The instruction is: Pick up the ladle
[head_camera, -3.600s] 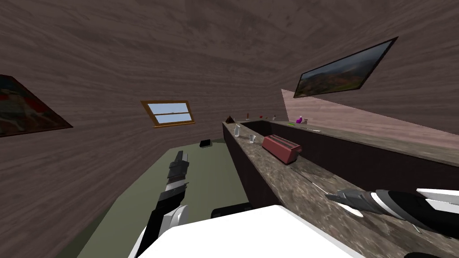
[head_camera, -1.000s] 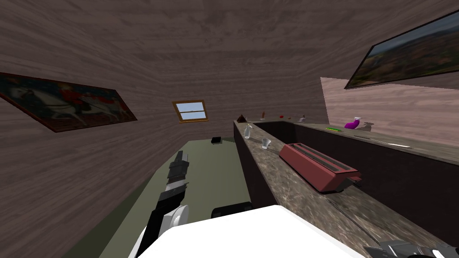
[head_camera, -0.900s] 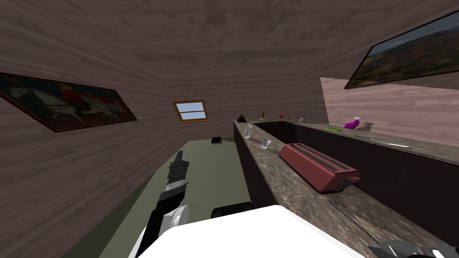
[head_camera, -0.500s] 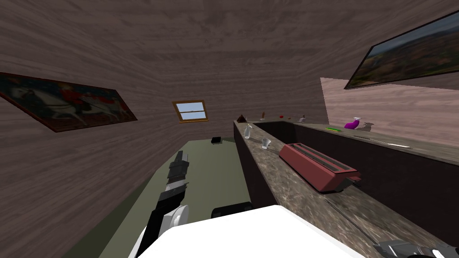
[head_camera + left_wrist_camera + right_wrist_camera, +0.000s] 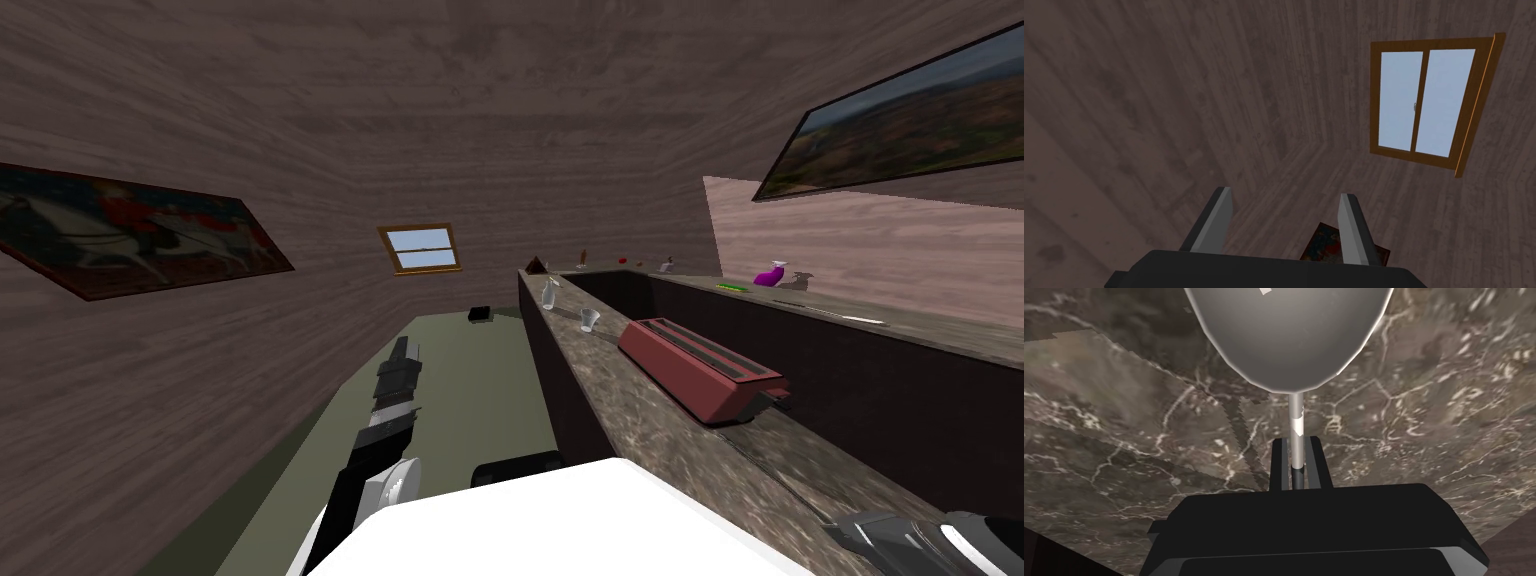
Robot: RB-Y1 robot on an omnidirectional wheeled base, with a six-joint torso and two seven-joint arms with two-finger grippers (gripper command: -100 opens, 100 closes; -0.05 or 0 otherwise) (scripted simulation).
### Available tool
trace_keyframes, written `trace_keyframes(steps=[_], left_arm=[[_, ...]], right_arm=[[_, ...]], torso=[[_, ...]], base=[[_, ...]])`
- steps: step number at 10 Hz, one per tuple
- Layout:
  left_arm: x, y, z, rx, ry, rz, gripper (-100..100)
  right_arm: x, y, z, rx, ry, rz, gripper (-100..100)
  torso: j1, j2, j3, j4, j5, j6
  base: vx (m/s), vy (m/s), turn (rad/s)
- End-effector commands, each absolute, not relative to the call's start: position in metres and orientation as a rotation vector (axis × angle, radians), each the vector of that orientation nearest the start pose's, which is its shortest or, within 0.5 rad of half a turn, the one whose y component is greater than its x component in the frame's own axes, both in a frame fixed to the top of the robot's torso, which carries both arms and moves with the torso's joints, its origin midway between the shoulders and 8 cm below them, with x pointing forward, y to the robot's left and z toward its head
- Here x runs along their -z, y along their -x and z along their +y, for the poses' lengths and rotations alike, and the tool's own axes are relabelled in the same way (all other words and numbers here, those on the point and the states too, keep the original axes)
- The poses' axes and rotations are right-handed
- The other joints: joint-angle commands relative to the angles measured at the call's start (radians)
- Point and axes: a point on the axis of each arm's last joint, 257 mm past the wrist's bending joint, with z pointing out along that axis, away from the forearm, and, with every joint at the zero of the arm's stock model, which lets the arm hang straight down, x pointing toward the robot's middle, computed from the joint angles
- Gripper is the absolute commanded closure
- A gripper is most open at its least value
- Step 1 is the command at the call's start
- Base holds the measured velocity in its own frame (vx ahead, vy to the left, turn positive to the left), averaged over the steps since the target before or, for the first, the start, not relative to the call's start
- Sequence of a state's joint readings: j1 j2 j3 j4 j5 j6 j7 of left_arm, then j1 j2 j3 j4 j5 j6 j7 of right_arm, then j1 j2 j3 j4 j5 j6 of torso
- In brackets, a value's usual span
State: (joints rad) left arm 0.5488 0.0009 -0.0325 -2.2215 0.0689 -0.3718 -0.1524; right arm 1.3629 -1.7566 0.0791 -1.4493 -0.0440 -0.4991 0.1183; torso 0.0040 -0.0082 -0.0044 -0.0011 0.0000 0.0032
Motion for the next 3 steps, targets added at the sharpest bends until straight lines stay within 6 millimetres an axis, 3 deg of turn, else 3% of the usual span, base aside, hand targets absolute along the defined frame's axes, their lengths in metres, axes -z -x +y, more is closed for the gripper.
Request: trace_keyframes(steps=[1,2,3], left_arm=[[0.0461,-0.3680,0.2865,1.167,0.822,0.782,0],[0.0461,-0.3680,0.2866,1.167,0.822,0.782,0],[0.0461,-0.3680,0.2865,1.167,0.822,0.782,0]], right_arm=[[0.3243,-0.0464,-0.6260,-0.067,-0.011,2.945,100],[0.3274,-0.0420,-0.6234,-0.061,-0.021,2.944,100],[0.3267,-0.0429,-0.6236,-0.064,-0.021,2.944,0]], torso=[[0.000,0.000,0.000,0.000,0.000,0.000],[0.002,0.000,0.000,0.000,0.001,0.001],[0.002,0.000,0.000,0.000,0.000,0.000]], base=[[0.005,0.032,-0.139],[0.003,0.021,-0.037],[0.000,0.000,0.000]])
